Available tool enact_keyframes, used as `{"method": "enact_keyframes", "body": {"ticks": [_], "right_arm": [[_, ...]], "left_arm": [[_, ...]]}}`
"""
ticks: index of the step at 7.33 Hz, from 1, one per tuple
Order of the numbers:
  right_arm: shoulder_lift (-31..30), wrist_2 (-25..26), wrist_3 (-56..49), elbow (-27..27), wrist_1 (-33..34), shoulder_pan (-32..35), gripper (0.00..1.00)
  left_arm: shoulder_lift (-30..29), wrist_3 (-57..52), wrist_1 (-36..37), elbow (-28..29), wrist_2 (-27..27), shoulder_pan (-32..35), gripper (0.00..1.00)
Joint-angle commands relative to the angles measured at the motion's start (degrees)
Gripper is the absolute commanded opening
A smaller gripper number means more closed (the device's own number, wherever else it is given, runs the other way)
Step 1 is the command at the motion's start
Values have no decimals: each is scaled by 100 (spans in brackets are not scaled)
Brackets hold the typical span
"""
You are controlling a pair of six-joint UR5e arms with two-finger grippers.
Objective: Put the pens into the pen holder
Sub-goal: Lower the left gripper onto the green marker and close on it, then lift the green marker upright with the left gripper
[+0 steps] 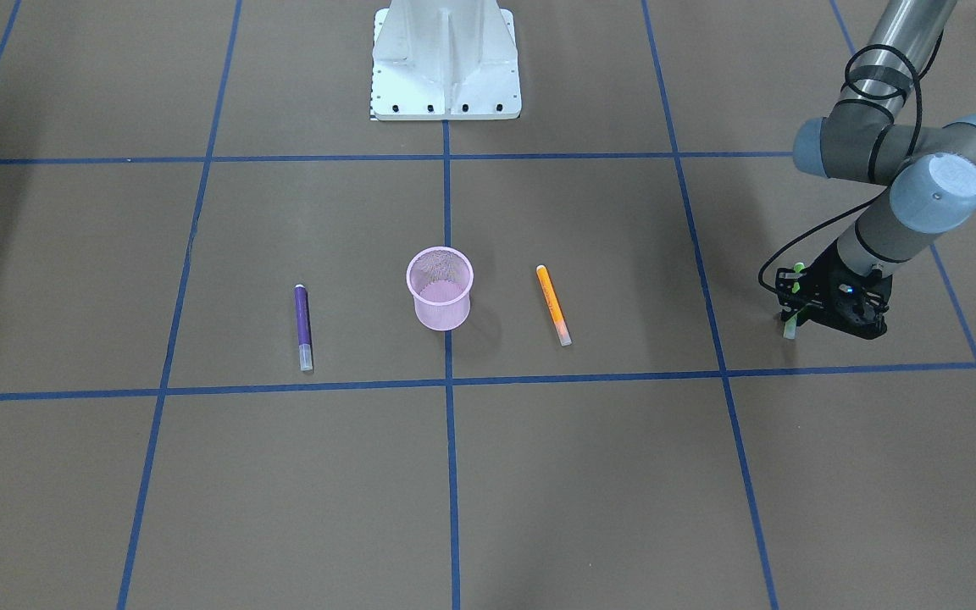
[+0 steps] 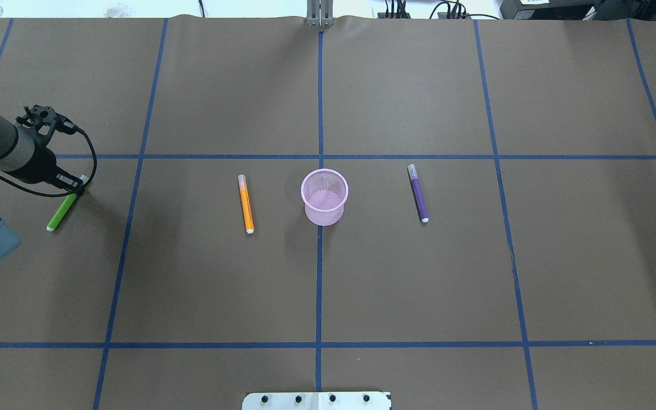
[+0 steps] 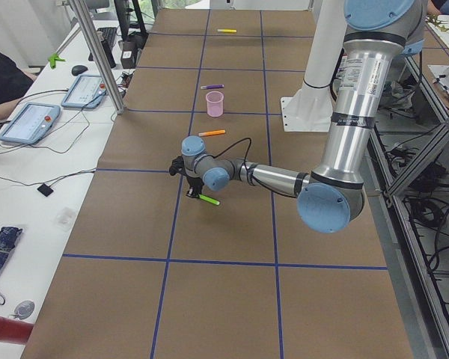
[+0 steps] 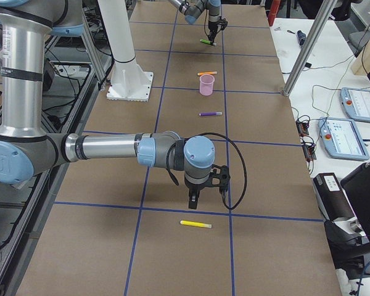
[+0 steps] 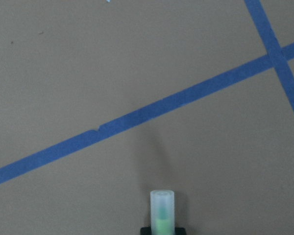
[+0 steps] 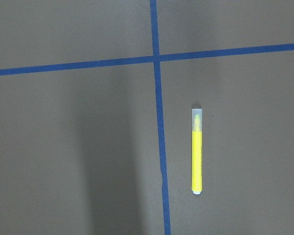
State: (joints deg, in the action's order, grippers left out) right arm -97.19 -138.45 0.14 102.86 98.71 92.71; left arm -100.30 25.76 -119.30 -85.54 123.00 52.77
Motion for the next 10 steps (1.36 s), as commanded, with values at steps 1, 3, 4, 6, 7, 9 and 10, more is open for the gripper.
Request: {"method": "enact_keyframes", "body": {"ticks": [1,3,4,6,7,9,10], "right_arm": [[68,37,82,41,-9,-7,100],[314,107,108,-3,8,-8,100],[332,151,126,-316,-70,-112,100],[253,483,21,-851,-909,-148,100],[279,459,99,-1482,-1419,-200,100],[411,459,170,-1945,-1723,-376,100],[420,398,179,-2041,-1741,-533,100]], "left_arm": [[-7,52,169,-416,145,23,0],[-399,131,1315,-1110,286,171,0],[-872,618,2001,-1357,277,224,0],[-1717,1797,2280,-1351,233,207,0],[-1938,2193,2280,-1342,233,207,0],[-2438,2921,2280,-1238,216,199,0],[-2694,3187,2289,-1150,198,190,0]]}}
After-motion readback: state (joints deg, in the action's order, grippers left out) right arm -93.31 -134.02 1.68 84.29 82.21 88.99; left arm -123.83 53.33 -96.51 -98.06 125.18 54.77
